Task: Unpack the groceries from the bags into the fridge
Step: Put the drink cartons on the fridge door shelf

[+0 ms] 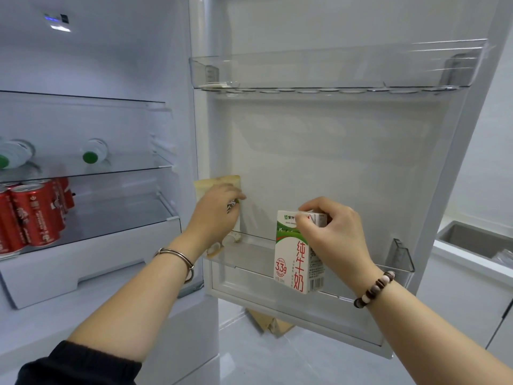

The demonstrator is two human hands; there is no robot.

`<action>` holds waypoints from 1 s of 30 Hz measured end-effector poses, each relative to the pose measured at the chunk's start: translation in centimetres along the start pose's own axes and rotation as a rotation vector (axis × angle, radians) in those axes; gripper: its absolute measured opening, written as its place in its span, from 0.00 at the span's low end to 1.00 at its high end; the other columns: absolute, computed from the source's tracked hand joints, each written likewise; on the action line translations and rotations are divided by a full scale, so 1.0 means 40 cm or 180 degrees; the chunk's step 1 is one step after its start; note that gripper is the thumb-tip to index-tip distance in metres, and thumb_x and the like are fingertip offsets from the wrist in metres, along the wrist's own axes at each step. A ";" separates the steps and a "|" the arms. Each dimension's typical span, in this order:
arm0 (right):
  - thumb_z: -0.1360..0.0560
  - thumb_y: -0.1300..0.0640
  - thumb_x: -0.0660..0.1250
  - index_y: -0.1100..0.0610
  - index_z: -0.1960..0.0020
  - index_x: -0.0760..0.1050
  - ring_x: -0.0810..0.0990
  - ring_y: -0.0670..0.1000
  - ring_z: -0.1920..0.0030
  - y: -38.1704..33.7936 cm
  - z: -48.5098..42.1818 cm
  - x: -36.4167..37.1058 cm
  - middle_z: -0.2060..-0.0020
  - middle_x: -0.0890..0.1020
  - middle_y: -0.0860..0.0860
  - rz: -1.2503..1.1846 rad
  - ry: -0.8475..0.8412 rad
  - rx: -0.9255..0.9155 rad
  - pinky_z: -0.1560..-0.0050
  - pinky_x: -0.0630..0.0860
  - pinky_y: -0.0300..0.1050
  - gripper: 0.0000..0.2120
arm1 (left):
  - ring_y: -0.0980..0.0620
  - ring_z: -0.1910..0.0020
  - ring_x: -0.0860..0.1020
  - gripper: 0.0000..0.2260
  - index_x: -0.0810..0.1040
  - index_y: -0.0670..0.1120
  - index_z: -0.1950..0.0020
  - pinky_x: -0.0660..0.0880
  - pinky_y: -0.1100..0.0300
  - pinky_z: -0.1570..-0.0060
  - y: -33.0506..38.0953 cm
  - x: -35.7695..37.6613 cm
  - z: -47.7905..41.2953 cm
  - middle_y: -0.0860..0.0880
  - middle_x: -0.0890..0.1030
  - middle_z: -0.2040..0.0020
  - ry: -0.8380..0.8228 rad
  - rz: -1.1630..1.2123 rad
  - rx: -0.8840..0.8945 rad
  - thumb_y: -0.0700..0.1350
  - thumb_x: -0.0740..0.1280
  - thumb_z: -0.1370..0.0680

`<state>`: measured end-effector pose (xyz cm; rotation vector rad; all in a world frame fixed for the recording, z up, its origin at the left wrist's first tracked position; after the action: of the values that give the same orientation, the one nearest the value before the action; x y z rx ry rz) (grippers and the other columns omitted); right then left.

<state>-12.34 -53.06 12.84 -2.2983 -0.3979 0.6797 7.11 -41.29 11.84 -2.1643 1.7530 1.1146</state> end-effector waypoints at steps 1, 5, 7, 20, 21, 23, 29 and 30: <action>0.30 0.57 0.67 0.50 0.62 0.78 0.82 0.47 0.63 -0.003 -0.010 -0.007 0.66 0.82 0.46 -0.0120 0.0040 -0.0017 0.66 0.76 0.44 0.03 | 0.57 0.46 0.76 0.10 0.81 0.46 0.46 0.67 0.64 0.41 0.005 0.003 -0.001 0.52 0.81 0.46 -0.0325 0.0606 -0.0397 0.38 0.62 0.22; 0.28 0.59 0.67 0.52 0.61 0.79 0.82 0.52 0.61 -0.014 -0.056 -0.036 0.65 0.83 0.48 -0.0470 0.0343 -0.0039 0.63 0.77 0.47 0.05 | 0.57 0.47 0.81 0.10 0.79 0.49 0.45 0.75 0.58 0.44 0.064 0.018 -0.002 0.51 0.84 0.48 -0.1373 0.2507 -0.0929 0.48 0.60 0.20; 0.27 0.60 0.67 0.52 0.59 0.80 0.82 0.52 0.60 -0.016 -0.077 -0.037 0.64 0.83 0.48 -0.0627 0.0443 -0.0008 0.61 0.79 0.50 0.05 | 0.54 0.44 0.80 0.13 0.78 0.49 0.42 0.75 0.57 0.42 0.089 0.022 -0.002 0.51 0.83 0.46 -0.1572 0.2669 -0.0834 0.52 0.62 0.24; 0.28 0.55 0.71 0.56 0.35 0.73 0.78 0.46 0.52 0.005 -0.179 0.073 0.45 0.79 0.51 0.0609 -0.0825 0.0016 0.62 0.73 0.31 0.22 | 0.58 0.53 0.81 0.14 0.77 0.57 0.51 0.79 0.61 0.51 0.043 0.061 -0.028 0.56 0.83 0.53 -0.1232 0.1621 -0.0609 0.41 0.74 0.30; 0.28 0.55 0.71 0.56 0.34 0.72 0.78 0.48 0.49 0.014 -0.182 0.095 0.42 0.78 0.52 0.0776 -0.0966 0.0056 0.60 0.74 0.33 0.23 | 0.60 0.54 0.80 0.11 0.78 0.57 0.51 0.78 0.62 0.52 0.032 0.067 -0.018 0.57 0.82 0.54 -0.1309 0.1261 -0.0515 0.45 0.73 0.29; 0.27 0.57 0.71 0.57 0.33 0.71 0.77 0.51 0.43 0.038 -0.182 0.131 0.38 0.77 0.53 0.1026 -0.1050 0.0185 0.50 0.77 0.42 0.24 | 0.59 0.57 0.78 0.04 0.80 0.55 0.52 0.77 0.59 0.53 0.000 0.075 0.001 0.56 0.81 0.56 -0.1332 0.0452 -0.0341 0.52 0.68 0.25; 0.25 0.60 0.67 0.58 0.35 0.72 0.74 0.49 0.54 0.074 -0.185 0.194 0.43 0.78 0.54 0.1601 -0.1078 0.0594 0.56 0.72 0.40 0.19 | 0.54 0.66 0.76 0.26 0.78 0.47 0.61 0.72 0.61 0.64 -0.070 0.057 0.045 0.50 0.80 0.65 -0.1100 -0.0599 0.0572 0.58 0.46 0.19; 0.25 0.60 0.67 0.58 0.38 0.74 0.74 0.49 0.55 0.074 -0.188 0.204 0.44 0.79 0.54 0.1666 -0.1099 0.0593 0.56 0.72 0.41 0.16 | 0.55 0.67 0.75 0.26 0.77 0.48 0.62 0.69 0.64 0.66 -0.070 0.057 0.049 0.52 0.80 0.65 -0.1131 -0.0580 0.0722 0.59 0.46 0.19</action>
<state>-1.14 -55.48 12.52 -2.1123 0.1250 1.3217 8.82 -41.16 8.12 -1.8183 1.4215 1.1114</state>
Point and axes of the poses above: each hand's wrist, its own z-axis away from the middle knuckle, its own x-axis out of the palm, y = z × x, the point moved 6 cm from there along -z, towards the middle knuckle
